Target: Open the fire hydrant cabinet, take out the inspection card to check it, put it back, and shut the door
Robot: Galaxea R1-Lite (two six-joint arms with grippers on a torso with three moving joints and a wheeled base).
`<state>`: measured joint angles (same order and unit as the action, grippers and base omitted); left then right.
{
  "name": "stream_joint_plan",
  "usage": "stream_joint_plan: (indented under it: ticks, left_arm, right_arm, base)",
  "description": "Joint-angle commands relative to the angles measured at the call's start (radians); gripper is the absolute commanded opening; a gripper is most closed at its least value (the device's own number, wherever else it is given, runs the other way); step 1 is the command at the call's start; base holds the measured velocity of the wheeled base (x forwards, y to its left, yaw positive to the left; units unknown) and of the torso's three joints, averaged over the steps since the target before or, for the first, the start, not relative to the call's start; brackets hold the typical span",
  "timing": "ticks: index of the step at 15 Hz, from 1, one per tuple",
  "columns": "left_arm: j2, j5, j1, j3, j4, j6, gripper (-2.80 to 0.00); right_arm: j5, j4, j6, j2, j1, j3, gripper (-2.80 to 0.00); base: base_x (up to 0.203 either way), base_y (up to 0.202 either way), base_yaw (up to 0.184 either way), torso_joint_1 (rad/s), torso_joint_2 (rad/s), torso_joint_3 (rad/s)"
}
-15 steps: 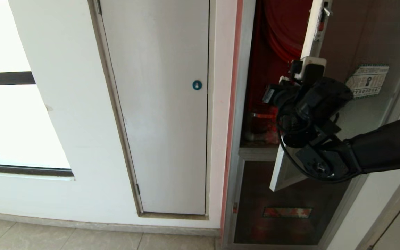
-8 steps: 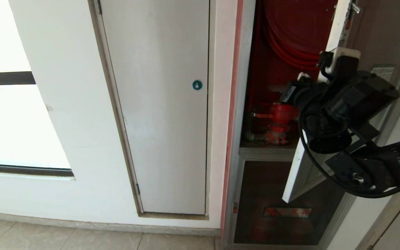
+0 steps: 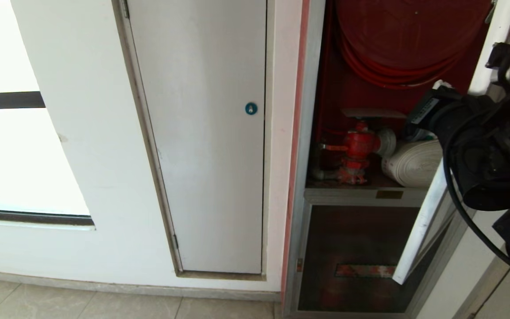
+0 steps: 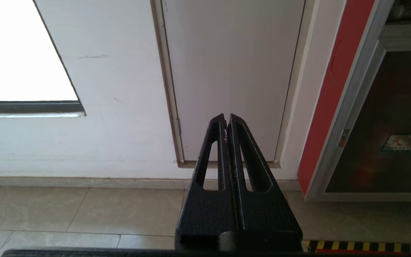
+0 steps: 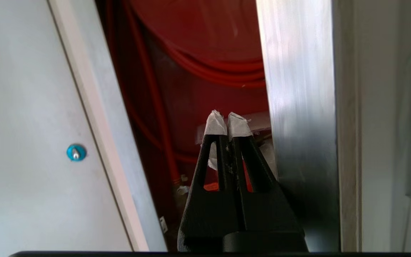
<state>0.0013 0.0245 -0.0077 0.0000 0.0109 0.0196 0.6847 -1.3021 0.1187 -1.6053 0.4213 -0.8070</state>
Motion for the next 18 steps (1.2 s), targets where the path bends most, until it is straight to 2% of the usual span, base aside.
stream_joint_plan:
  ticks: [1,8,16,18]
  left_arm:
    - [0.000,0.000,0.000,0.000,0.000,0.000,-2.80]
    - [0.000,0.000,0.000,0.000,0.000,0.000,-2.80]
    - [0.000,0.000,0.000,0.000,0.000,0.000,-2.80]
    - [0.000,0.000,0.000,0.000,0.000,0.000,-2.80]
  right_arm:
    - [0.014,-0.003,0.002,0.085,0.001,0.036,-2.80]
    - [0.033,0.014,0.002,0.267,-0.006,0.176,-2.80]
    - [0.033,0.096,0.005,0.461,-0.201,0.267,-2.80]
    - [0.032,0.181,0.004,0.534,-0.235,0.270,-2.80]
  base:
    - [0.000,0.000,0.000,0.000,0.00,0.000]
    - [0.000,0.000,0.000,0.000,0.00,0.000]
    - [0.000,0.000,0.000,0.000,0.00,0.000]
    - [0.000,0.000,0.000,0.000,0.00,0.000]
